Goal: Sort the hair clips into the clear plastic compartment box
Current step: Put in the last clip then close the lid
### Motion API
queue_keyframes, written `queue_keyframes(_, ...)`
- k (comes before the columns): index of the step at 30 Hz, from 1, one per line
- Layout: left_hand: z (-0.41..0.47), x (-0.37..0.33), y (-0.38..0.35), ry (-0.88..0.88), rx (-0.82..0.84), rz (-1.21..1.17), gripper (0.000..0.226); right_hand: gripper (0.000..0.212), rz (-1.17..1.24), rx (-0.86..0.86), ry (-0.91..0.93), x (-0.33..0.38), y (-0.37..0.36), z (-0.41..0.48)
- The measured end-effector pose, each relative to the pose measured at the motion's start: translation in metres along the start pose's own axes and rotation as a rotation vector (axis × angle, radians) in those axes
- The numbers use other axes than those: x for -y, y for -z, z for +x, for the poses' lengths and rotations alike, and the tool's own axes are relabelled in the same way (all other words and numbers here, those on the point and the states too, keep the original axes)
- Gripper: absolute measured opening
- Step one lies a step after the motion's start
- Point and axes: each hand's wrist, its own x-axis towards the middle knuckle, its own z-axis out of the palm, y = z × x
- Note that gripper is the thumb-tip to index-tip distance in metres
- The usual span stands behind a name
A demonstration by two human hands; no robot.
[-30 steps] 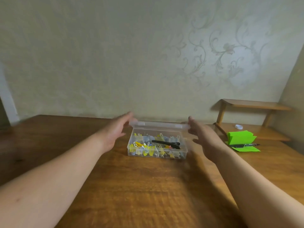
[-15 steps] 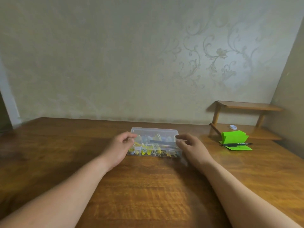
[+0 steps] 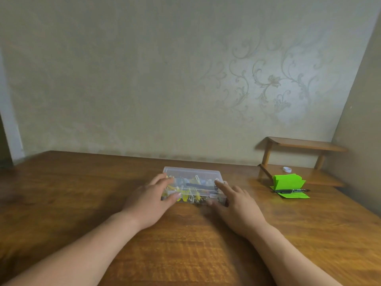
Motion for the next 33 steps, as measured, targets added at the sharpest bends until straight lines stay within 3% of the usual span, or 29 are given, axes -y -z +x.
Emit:
queue_keyframes(8, -0.006, -0.012, 0.017, -0.046, 0.086, 0.23, 0.07, 0.075, -0.034, 0.002, 0.027, 0.011, 0.009, -0.005)
queue_keyframes(16, 0.001, 0.01, 0.032, -0.106, 0.087, 0.307, 0.066, 0.071, -0.13, 0.033, 0.055, 0.034, 0.014, 0.002)
queue_keyframes(25, -0.011, 0.105, 0.078, 0.054, 0.059, 0.341, 0.068, 0.064, -0.076, 0.046, 0.152, 0.135, -0.039, 0.05)
queue_keyframes(33, 0.006, 0.233, 0.109, 0.281, -0.086, 0.129, 0.06, 0.067, -0.005, 0.066, 0.226, 0.244, -0.108, 0.12)
